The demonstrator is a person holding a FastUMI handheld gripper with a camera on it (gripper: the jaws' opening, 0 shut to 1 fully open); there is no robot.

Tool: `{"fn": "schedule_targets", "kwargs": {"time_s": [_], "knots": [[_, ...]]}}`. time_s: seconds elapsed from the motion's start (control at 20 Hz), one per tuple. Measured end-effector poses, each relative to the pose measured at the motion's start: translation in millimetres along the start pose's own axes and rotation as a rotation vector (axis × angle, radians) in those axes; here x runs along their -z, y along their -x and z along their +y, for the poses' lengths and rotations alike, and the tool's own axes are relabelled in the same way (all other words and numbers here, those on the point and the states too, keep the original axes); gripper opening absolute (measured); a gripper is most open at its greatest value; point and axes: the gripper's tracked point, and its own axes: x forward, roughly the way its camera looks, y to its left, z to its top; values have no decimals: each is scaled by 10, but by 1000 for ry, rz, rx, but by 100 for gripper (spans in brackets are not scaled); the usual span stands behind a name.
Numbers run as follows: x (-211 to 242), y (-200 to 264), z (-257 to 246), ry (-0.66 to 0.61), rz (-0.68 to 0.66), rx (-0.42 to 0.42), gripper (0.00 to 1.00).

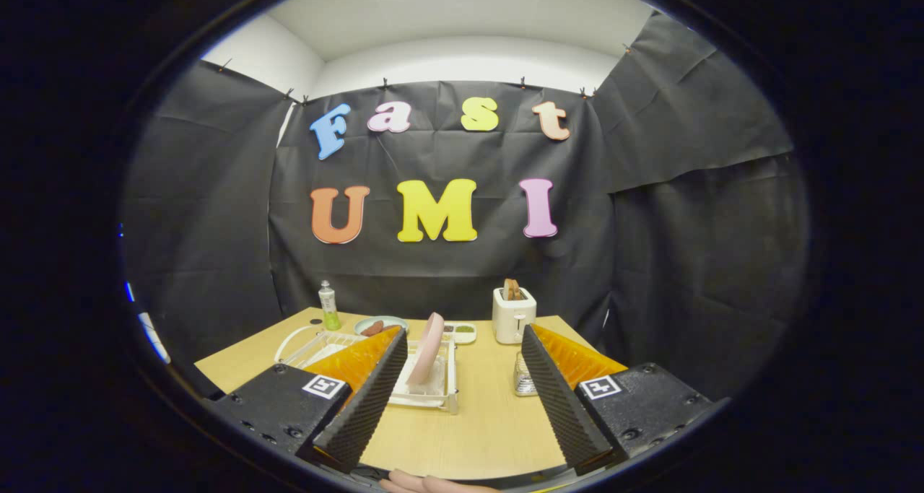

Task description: Take the plate from the dish rack, then take the spoon from the basket and place it into the plate.

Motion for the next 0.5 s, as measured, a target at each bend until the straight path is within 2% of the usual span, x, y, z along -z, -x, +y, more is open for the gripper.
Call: {"fn": "schedule_targets", "kwargs": {"time_s": [0.3, 0.5], "knots": [[78, -161, 88, -10, 35, -27, 100], [102, -511, 192, 0, 99, -37, 100]]}}
